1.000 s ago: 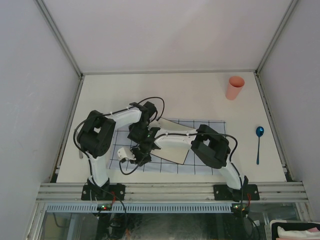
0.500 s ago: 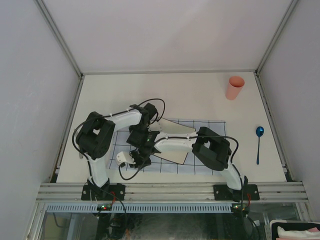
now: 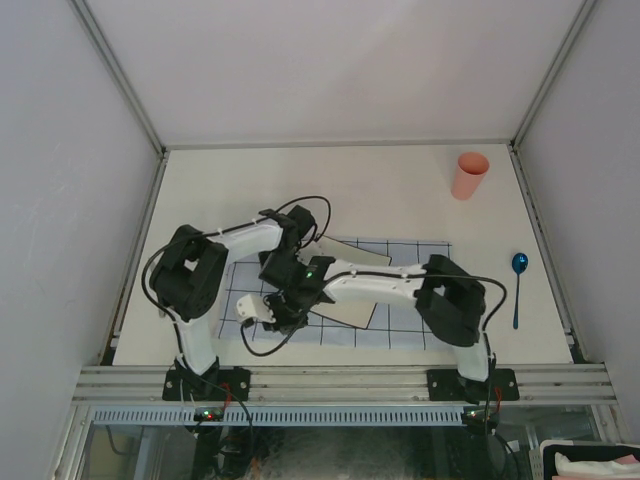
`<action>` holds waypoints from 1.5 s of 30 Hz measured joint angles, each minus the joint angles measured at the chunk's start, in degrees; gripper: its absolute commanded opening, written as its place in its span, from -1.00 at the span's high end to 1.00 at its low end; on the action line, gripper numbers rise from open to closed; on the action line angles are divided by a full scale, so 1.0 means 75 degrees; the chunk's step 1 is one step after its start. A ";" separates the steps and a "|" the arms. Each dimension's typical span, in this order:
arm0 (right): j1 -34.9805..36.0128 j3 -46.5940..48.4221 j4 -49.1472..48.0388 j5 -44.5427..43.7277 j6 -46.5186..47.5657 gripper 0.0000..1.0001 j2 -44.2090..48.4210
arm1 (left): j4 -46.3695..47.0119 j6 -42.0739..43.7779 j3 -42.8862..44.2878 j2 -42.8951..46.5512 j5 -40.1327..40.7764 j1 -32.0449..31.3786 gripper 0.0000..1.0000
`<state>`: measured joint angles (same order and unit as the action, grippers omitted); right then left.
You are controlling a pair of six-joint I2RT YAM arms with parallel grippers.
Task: Set the dinner table for one person
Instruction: Adjust the plate on the napkin.
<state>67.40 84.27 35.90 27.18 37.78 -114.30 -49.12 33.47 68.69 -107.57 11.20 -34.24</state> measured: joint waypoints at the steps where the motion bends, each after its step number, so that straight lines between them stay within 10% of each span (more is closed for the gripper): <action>1: -0.0073 -0.0032 0.0047 -0.0055 -0.0070 0.73 0.0306 | 0.0012 0.0003 0.0020 0.0026 0.0003 -0.0006 0.98; 15: -0.3523 -0.1749 0.0597 -0.0458 -0.0373 1.00 0.4438 | -0.0554 0.0495 0.2361 0.0717 -0.0519 -0.0475 0.99; 25: -0.3791 -0.4503 0.1215 -0.0609 0.0055 1.00 0.6065 | -0.0962 0.0691 0.4940 -0.0836 -0.1128 -0.0947 1.00; 45: -0.4934 -0.5464 0.1807 -0.0527 0.1239 1.00 0.5135 | -0.1518 0.0959 0.5103 -0.1661 -0.2704 -0.2063 0.99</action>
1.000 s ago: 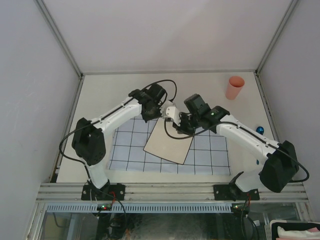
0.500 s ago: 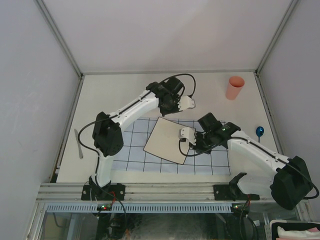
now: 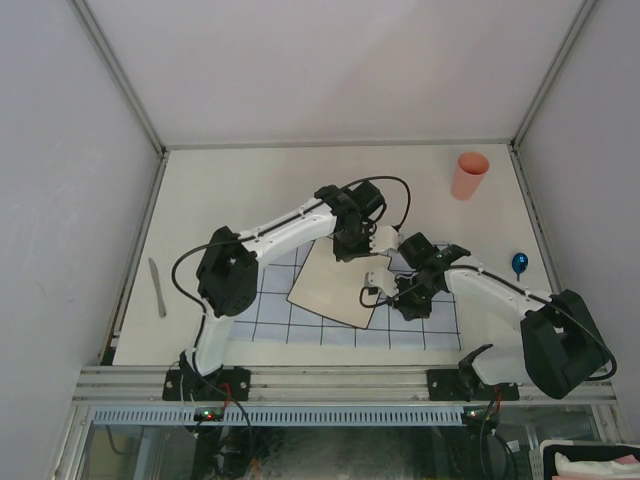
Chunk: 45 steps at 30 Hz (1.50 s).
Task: Set the dinner table for one person
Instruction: Adjust the plate on the napkin.
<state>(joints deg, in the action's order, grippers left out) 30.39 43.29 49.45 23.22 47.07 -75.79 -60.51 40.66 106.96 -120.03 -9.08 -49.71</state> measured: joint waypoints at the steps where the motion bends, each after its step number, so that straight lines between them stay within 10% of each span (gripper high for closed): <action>1: 0.0000 -0.0070 -0.0032 -0.0003 0.0026 1.00 0.0000 | 0.0000 0.0006 -0.0055 0.0000 -0.0044 -0.0006 1.00; 11: -0.0248 -0.0618 -0.0399 0.0003 0.0224 1.00 -0.0096 | 0.0662 -0.0146 -0.1142 0.0213 -0.0082 0.0169 0.99; 23: -0.0688 -0.0717 -0.0562 0.0259 0.0358 1.00 -0.0358 | 0.1294 -0.0353 -0.2235 0.1536 0.0373 0.2460 1.00; 45: -0.1396 0.0860 0.0356 0.0495 0.0306 1.00 -0.2291 | 0.1976 -0.0560 -0.4392 0.3302 0.0469 0.2390 1.00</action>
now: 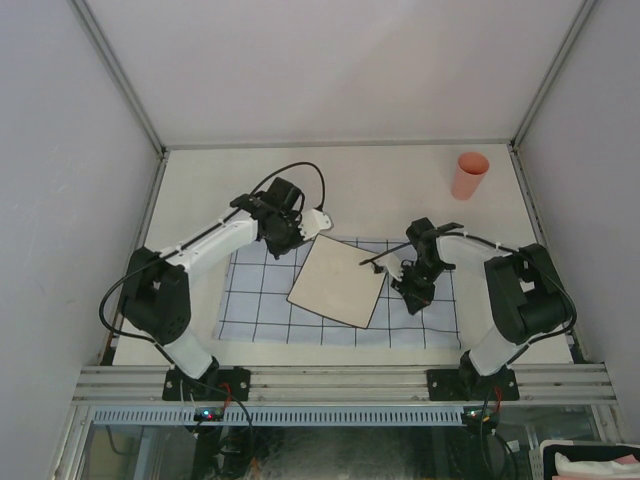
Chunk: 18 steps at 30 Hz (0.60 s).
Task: Set the dinner table for one person
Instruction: Adjust the plate on the napkin.
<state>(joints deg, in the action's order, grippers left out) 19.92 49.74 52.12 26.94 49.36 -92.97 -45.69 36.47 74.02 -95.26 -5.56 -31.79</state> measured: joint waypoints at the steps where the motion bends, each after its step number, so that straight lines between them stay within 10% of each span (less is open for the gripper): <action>1: -0.0058 0.0061 -0.0017 0.0000 0.0012 1.00 -0.0047 | 0.0044 -0.0009 -0.0108 0.0041 0.0003 0.0023 0.99; 18: -0.0510 0.0562 -0.0146 0.0082 0.0341 1.00 -0.0449 | 0.0216 -0.0061 -0.0446 0.0341 0.0006 0.0216 1.00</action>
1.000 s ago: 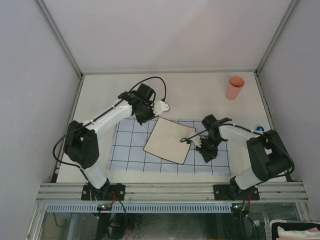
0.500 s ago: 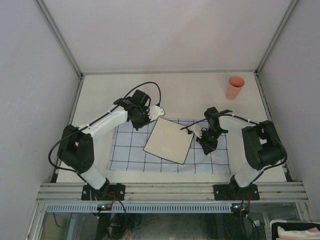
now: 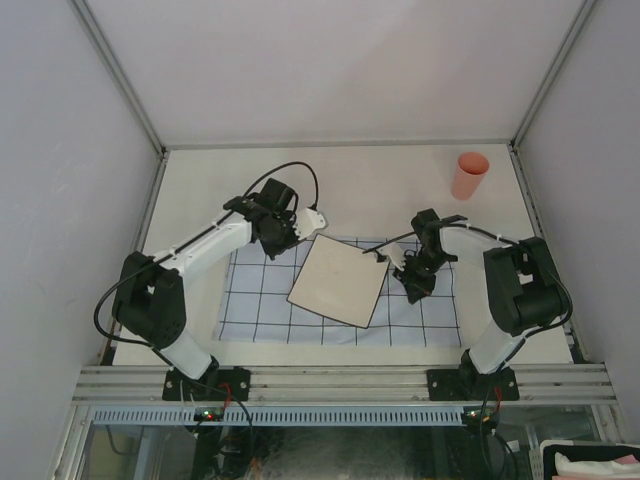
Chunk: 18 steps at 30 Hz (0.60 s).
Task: Set the dinner table for one person
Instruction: Adjust the plate on the napkin.
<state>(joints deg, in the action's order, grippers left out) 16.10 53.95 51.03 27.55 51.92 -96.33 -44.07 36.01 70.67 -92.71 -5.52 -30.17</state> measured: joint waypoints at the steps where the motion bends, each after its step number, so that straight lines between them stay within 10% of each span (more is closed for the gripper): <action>1: -0.0020 0.0000 -0.0009 0.0006 0.0009 1.00 0.0000 | 0.0006 -0.0003 0.0000 0.0000 0.0000 0.0000 0.99; 18: -0.0367 0.0230 0.0015 0.0146 0.0233 1.00 -0.0210 | 0.0198 -0.0017 -0.0085 0.0000 0.0201 0.0181 0.99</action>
<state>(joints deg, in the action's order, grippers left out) 13.34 55.68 51.13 28.64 53.67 -97.91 -42.59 35.88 70.04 -92.71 -4.01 -28.82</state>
